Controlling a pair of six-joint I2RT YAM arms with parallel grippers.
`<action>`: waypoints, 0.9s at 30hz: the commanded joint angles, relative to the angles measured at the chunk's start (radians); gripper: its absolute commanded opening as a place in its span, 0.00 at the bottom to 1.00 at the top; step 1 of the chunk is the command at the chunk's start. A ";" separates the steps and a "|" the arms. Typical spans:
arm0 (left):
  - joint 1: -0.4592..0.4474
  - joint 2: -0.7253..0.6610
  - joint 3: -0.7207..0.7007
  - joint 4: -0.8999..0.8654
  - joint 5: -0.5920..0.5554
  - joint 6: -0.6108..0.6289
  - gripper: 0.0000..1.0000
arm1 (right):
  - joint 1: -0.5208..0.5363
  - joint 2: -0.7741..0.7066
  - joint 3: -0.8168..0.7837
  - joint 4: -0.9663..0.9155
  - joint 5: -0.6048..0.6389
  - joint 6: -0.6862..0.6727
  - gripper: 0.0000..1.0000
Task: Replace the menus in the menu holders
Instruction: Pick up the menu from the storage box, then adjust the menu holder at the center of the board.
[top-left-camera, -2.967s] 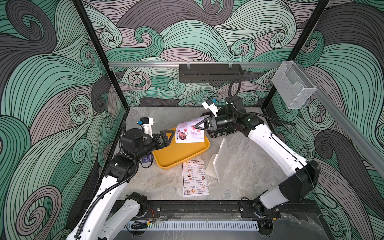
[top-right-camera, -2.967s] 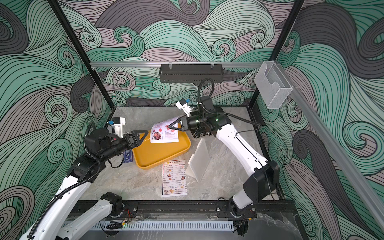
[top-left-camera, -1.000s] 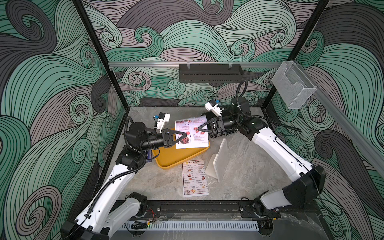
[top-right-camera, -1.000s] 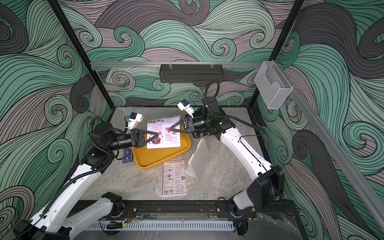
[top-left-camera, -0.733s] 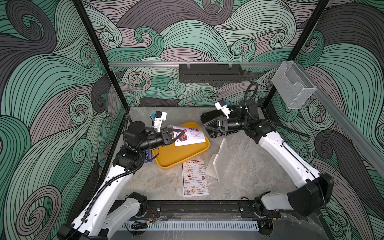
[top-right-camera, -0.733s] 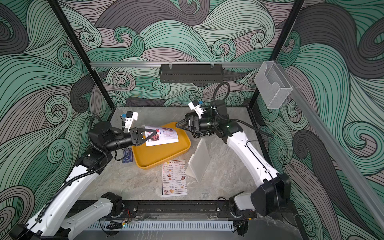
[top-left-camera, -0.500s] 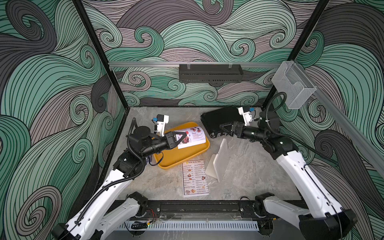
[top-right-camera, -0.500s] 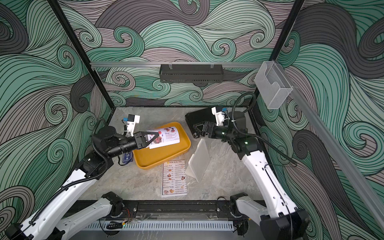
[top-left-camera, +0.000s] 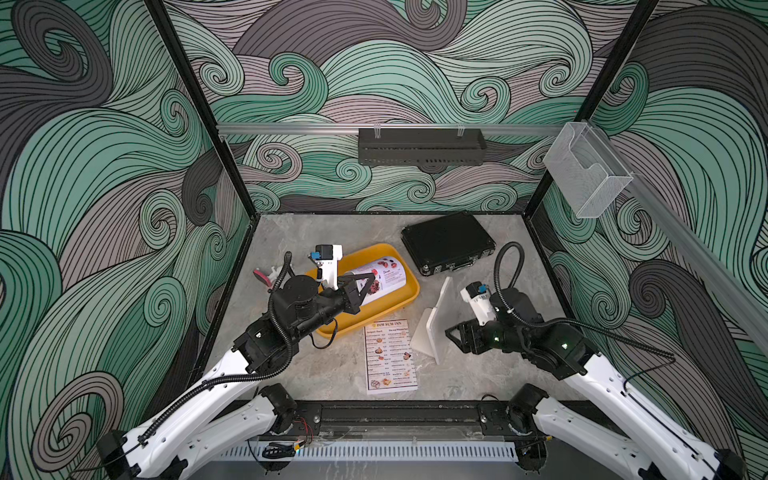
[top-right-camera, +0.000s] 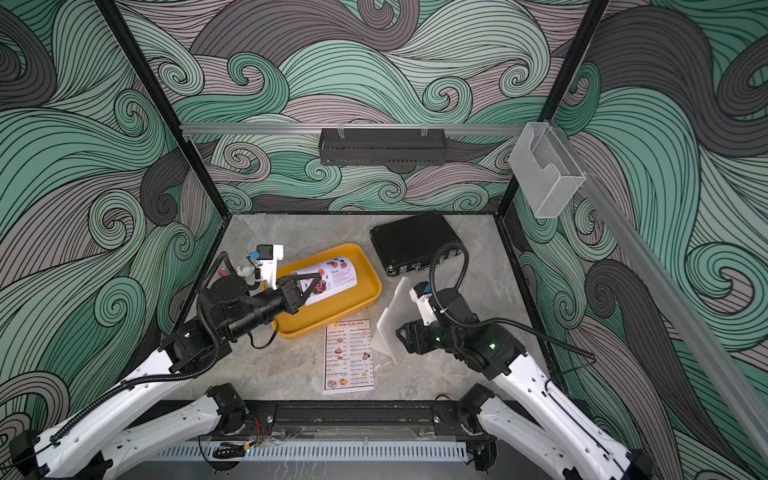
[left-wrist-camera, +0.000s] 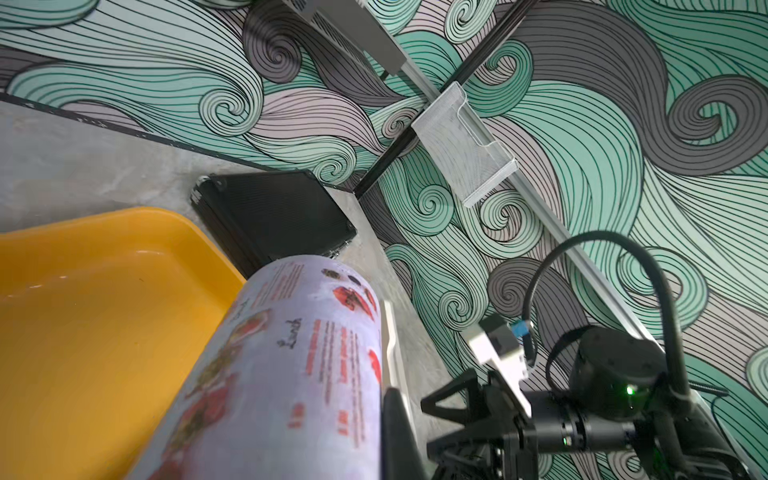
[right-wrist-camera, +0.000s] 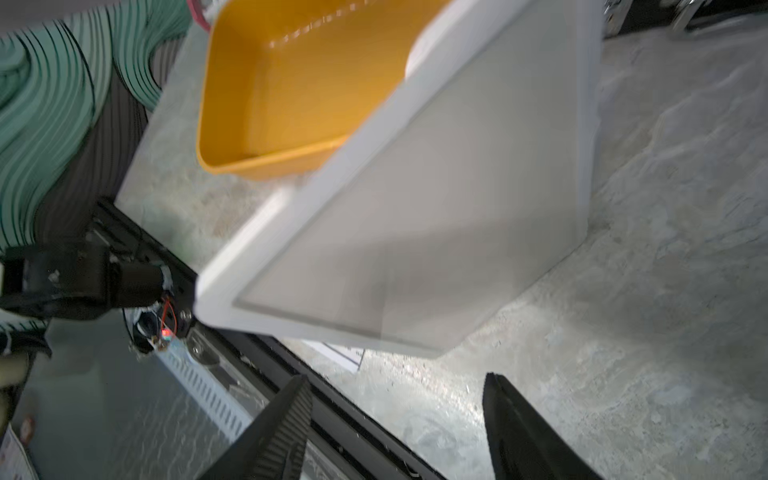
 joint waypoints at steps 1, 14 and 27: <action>-0.007 -0.009 -0.015 0.055 -0.094 0.018 0.00 | 0.068 -0.008 -0.086 0.051 0.087 0.067 0.65; -0.007 -0.027 -0.055 0.099 -0.082 0.027 0.00 | 0.101 0.077 -0.270 0.503 0.130 0.074 0.54; -0.007 -0.042 -0.119 0.191 0.073 0.233 0.00 | 0.099 0.143 -0.271 0.606 0.191 0.056 0.61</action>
